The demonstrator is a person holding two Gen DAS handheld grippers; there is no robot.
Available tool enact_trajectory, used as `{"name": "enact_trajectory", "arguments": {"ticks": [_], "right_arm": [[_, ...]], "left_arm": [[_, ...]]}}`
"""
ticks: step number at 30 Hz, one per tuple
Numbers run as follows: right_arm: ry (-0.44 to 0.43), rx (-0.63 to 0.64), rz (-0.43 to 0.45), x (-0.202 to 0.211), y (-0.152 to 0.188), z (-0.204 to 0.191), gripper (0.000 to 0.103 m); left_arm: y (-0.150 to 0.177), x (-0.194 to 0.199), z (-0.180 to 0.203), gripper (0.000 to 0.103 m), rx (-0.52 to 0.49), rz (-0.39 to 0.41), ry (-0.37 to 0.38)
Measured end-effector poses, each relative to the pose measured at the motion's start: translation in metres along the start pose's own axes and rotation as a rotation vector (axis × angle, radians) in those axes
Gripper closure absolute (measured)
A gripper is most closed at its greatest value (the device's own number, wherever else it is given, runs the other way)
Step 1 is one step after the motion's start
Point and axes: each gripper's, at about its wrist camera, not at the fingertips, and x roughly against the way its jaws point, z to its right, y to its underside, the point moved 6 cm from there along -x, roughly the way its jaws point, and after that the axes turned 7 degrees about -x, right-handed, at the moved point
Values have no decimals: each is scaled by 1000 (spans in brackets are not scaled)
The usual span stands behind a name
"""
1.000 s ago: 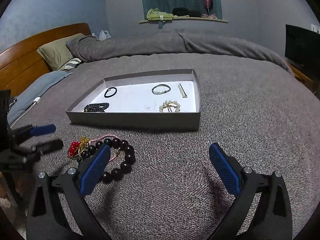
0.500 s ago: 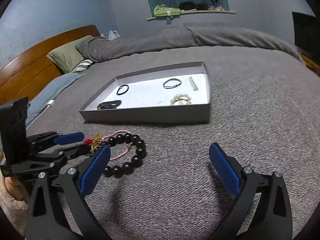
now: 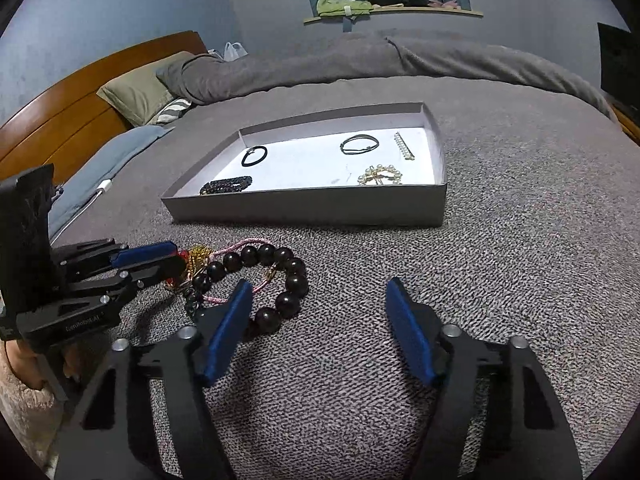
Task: Organize jewelry
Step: 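Grasp the red bead pendant with the left tool while the right tool grasps the black bead bracelet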
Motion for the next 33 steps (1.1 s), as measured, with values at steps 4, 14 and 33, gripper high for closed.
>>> {"name": "enact_trajectory", "arguments": {"ticks": [4, 14, 33], "right_arm": [[-29, -26, -26, -6, 2, -2, 49], [-29, -25, -76, -27, 1, -10, 69], [-15, -22, 103, 10, -19, -8, 89]], "left_arm": [[-6, 9, 1, 78, -2, 43, -8], [-21, 34, -16, 78, 57, 127, -3], [-21, 43, -21, 78, 58, 144, -9]]}}
